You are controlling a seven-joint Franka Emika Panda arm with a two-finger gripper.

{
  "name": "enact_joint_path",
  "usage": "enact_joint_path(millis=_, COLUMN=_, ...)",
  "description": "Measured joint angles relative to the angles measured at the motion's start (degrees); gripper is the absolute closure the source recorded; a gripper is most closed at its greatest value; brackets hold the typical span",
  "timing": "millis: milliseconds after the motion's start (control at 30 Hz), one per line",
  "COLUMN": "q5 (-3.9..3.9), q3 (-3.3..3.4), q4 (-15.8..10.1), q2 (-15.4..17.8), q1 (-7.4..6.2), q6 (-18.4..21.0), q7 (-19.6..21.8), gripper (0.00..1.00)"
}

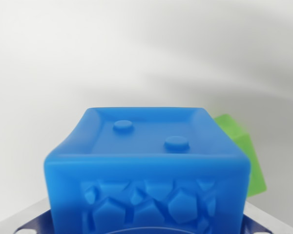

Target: Stack cube

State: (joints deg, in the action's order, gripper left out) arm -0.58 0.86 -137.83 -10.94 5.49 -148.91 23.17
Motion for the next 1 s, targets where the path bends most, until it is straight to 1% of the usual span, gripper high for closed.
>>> enact_joint_path(millis=533, q5=0.02, q3=0.50, q4=-0.1, q2=3.4, q1=2.05, q6=3.2, q7=-10.4, gripper=1.00)
enact_joint_path(millis=1000, q5=0.03, q3=1.31, q4=-0.1, q2=6.1, q1=3.40, q6=6.0, q7=-19.2, gripper=1.00)
